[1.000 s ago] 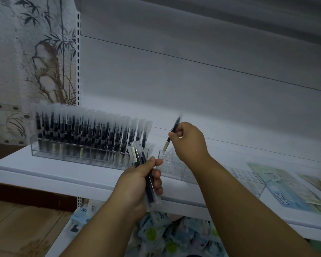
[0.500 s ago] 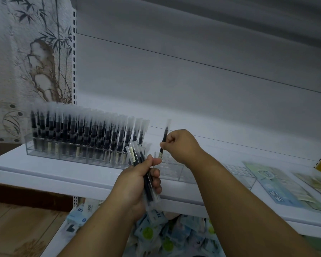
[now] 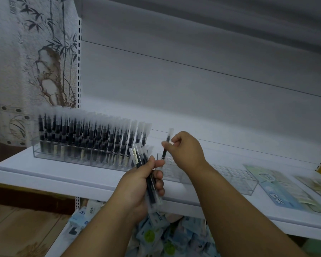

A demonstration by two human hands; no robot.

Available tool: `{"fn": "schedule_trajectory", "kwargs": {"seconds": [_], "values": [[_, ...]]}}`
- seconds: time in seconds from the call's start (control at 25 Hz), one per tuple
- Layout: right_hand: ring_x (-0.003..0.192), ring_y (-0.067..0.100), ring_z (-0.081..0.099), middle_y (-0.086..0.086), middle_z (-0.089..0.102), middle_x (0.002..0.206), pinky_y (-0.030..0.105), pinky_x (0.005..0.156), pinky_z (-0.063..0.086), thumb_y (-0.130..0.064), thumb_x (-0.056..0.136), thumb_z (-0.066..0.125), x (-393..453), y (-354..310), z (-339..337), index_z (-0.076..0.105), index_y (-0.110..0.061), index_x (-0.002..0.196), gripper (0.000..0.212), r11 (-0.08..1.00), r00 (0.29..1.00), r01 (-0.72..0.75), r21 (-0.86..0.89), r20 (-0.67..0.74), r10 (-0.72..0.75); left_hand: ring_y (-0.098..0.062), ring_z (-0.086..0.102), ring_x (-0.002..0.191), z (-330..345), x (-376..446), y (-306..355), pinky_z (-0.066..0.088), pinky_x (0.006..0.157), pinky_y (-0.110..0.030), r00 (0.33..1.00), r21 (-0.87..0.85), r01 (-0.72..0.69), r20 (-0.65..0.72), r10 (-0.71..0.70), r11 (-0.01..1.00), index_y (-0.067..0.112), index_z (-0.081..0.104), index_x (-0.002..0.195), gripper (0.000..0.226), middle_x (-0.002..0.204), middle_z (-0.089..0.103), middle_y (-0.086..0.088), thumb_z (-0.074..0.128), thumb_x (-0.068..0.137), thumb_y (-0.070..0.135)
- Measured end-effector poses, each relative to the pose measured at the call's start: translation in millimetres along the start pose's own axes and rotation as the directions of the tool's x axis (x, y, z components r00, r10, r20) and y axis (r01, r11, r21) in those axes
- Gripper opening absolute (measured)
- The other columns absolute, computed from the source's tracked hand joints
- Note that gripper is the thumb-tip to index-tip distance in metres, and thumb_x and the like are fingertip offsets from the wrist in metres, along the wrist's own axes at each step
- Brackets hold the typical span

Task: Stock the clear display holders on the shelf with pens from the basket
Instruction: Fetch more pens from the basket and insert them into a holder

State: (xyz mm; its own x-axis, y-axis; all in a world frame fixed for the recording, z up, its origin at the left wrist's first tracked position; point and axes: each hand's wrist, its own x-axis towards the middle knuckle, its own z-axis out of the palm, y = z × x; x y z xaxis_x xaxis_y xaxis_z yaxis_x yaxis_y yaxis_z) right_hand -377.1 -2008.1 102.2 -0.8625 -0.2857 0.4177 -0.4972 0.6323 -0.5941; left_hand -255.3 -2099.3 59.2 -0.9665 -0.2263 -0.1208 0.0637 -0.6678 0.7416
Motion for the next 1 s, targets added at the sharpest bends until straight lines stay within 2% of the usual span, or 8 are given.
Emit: {"fn": "schedule_trajectory", "kwargs": {"seconds": [0.08, 0.2, 0.28, 0.48, 0.56, 0.68, 0.76, 1.0], "values": [[0.07, 0.006, 0.058, -0.008, 0.061, 0.08, 0.028, 0.069, 0.046, -0.04, 0.093, 0.062, -9.5, -11.5, -9.4, 0.062, -0.017, 0.091, 0.023, 0.989, 0.996, -0.002, 0.149, 0.09, -0.012, -0.016, 0.044, 0.048, 2.1, -1.6, 2.6, 0.038, 0.046, -0.027, 0.999, 0.003, 0.026, 0.039, -0.026, 1.0, -0.001, 0.068, 0.108, 0.036, 0.063, 0.053, -0.006, 0.056, 0.096, 0.031], [0.057, 0.001, 0.061, -0.004, 0.066, 0.082, 0.028, 0.066, 0.053, -0.027, 0.095, 0.063, -18.9, -26.7, -19.9, 0.07, -0.012, 0.096, 0.017, 0.888, 0.895, -0.182, 0.423, 0.445, -0.028, -0.016, 0.047, 0.049, 4.1, -1.0, 5.6, 0.039, 0.047, -0.026, 0.988, 0.043, 0.091, 0.121, -0.096, 0.995, 0.0, 0.067, 0.11, 0.035, 0.065, 0.056, -0.008, 0.054, 0.096, 0.029], [0.059, 0.004, 0.063, -0.003, 0.069, 0.082, 0.031, 0.072, 0.057, -0.016, 0.09, 0.068, -18.5, -26.4, -22.4, 0.072, -0.013, 0.098, 0.009, 0.835, 0.887, -0.231, 0.499, 0.46, -0.03, -0.017, 0.052, 0.051, 6.4, -1.3, 6.8, 0.043, 0.048, -0.026, 0.98, 0.061, 0.119, 0.154, -0.127, 0.991, 0.0, 0.066, 0.111, 0.034, 0.069, 0.061, -0.01, 0.053, 0.097, 0.028], [0.054, -0.003, 0.053, -0.006, 0.07, 0.074, 0.016, 0.056, 0.042, -0.009, 0.085, 0.072, -6.4, -18.0, -34.3, 0.068, -0.012, 0.098, 0.014, 0.739, 0.992, -0.123, 0.662, 0.066, 0.106, -0.021, 0.068, 0.061, 6.4, 3.9, 10.3, 0.049, 0.046, -0.022, 0.995, 0.012, 0.1, 0.005, -0.1, 0.995, 0.003, 0.067, 0.108, 0.023, 0.091, 0.074, -0.02, 0.054, 0.096, 0.017], [0.059, -0.004, 0.057, -0.002, 0.07, 0.082, 0.019, 0.061, 0.047, -0.011, 0.087, 0.071, 4.3, -12.7, -40.9, 0.066, -0.014, 0.095, 0.01, 0.699, 0.972, -0.003, 0.715, -0.162, 0.17, -0.019, 0.064, 0.052, 5.1, 5.2, 10.5, 0.047, 0.043, -0.021, 0.994, -0.007, 0.099, -0.046, -0.1, 0.995, 0.003, 0.066, 0.105, 0.019, 0.089, 0.074, -0.02, 0.053, 0.096, 0.014], [0.078, 0.003, 0.061, -0.009, 0.066, 0.089, 0.023, 0.076, 0.052, -0.019, 0.091, 0.067, 12.6, -4.6, -43.3, 0.064, -0.02, 0.095, 0.005, 0.836, 0.885, 0.165, 0.524, -0.453, 0.109, -0.014, 0.053, 0.043, 4.7, 7.2, 8.6, 0.046, 0.044, -0.022, 0.992, 0.017, 0.094, -0.088, -0.092, 0.995, 0.002, 0.067, 0.107, 0.02, 0.087, 0.075, -0.019, 0.054, 0.096, 0.013], [0.073, 0.0, 0.056, -0.015, 0.063, 0.088, 0.018, 0.073, 0.05, -0.023, 0.093, 0.064, 9.1, -3.1, -37.8, 0.062, -0.024, 0.096, 0.004, 0.895, 0.873, 0.208, 0.395, -0.488, 0.013, -0.014, 0.051, 0.043, 4.9, 9.2, 7.5, 0.045, 0.044, -0.022, 0.991, 0.022, 0.083, -0.105, -0.081, 0.996, 0.003, 0.068, 0.108, 0.021, 0.084, 0.075, -0.017, 0.055, 0.096, 0.013], [0.07, 0.007, 0.056, -0.016, 0.063, 0.086, 0.022, 0.069, 0.052, -0.026, 0.094, 0.064, 6.7, 0.7, -20.7, 0.062, -0.026, 0.095, 0.002, 0.919, 0.898, 0.218, 0.329, -0.437, -0.057, -0.015, 0.05, 0.044, 5.8, 12.0, 5.6, 0.044, 0.044, -0.022, 0.99, 0.009, 0.084, -0.118, -0.082, 0.996, 0.002, 0.068, 0.107, 0.021, 0.079, 0.074, -0.015, 0.055, 0.096, 0.014]]}}
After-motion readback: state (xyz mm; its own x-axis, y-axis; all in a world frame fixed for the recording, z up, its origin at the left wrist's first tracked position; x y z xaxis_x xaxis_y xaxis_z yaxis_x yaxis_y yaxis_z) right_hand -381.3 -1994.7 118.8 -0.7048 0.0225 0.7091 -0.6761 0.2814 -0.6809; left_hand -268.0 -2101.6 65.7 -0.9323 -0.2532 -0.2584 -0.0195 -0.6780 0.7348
